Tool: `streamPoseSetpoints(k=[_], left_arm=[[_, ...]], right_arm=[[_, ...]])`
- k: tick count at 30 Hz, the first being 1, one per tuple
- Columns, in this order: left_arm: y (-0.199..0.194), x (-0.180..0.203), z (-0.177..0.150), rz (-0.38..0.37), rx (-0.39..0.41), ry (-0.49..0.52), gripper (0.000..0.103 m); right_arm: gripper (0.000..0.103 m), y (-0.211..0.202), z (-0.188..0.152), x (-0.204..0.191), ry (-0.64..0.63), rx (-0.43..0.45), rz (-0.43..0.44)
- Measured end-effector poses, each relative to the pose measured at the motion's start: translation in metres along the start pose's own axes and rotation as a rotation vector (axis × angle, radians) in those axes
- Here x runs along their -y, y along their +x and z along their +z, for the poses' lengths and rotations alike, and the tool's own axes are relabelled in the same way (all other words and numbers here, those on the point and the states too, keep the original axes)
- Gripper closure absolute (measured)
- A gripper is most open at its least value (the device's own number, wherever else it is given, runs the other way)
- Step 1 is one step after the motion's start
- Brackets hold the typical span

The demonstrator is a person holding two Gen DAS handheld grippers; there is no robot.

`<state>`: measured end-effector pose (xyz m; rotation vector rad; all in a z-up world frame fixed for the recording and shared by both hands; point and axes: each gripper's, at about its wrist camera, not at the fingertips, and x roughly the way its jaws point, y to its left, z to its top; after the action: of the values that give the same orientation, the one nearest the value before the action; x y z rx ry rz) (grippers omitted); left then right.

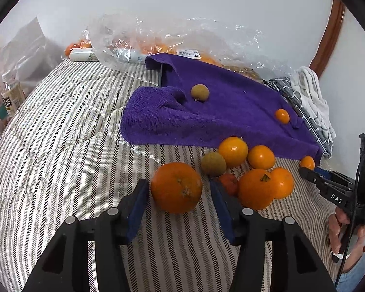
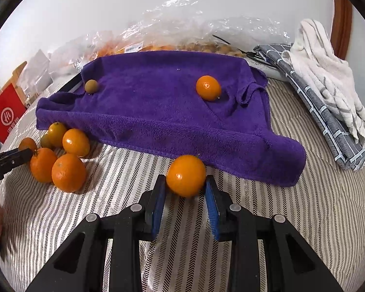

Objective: Organize fruits
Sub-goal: 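Grasp an orange with the right gripper while the left gripper grasps a large orange, then lift and carry both oranges over the purple towel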

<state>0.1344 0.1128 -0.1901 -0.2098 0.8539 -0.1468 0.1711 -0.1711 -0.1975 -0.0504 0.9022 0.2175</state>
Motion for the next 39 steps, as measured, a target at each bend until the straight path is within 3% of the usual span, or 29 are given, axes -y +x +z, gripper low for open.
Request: streamPoseSetpoints(k=[11, 13, 25, 32, 35, 37, 39], left_arm=[[0.002, 0.007, 0.000, 0.029, -0.010, 0.039, 0.052], [0.002, 0.007, 0.000, 0.037, -0.005, 0.035, 0.063], [-0.010, 0.008, -0.006, -0.009, 0.034, 0.060, 0.064], [-0.010, 0.000, -0.007, -0.023, 0.030, 0.008, 0.064], [-0.009, -0.003, -0.007, -0.026, 0.022, -0.015, 0.064], [-0.009, -0.004, -0.008, -0.022, 0.024, -0.020, 0.064], [-0.009, -0.003, -0.009, -0.016, 0.024, -0.018, 0.064]], right_arm=[[0.071, -0.002, 0.000, 0.006, 0.028, 0.005, 0.020], [0.074, -0.003, 0.000, 0.008, 0.042, 0.008, 0.034], [0.074, -0.011, -0.003, 0.016, 0.074, 0.044, 0.093], [0.063, -0.001, 0.003, 0.018, 0.109, 0.013, 0.133], [0.063, 0.001, 0.004, 0.016, 0.117, 0.015, 0.124], [0.071, 0.000, 0.003, 0.012, 0.103, 0.018, 0.101], [0.071, -0.001, 0.002, 0.007, 0.075, 0.021, 0.079]])
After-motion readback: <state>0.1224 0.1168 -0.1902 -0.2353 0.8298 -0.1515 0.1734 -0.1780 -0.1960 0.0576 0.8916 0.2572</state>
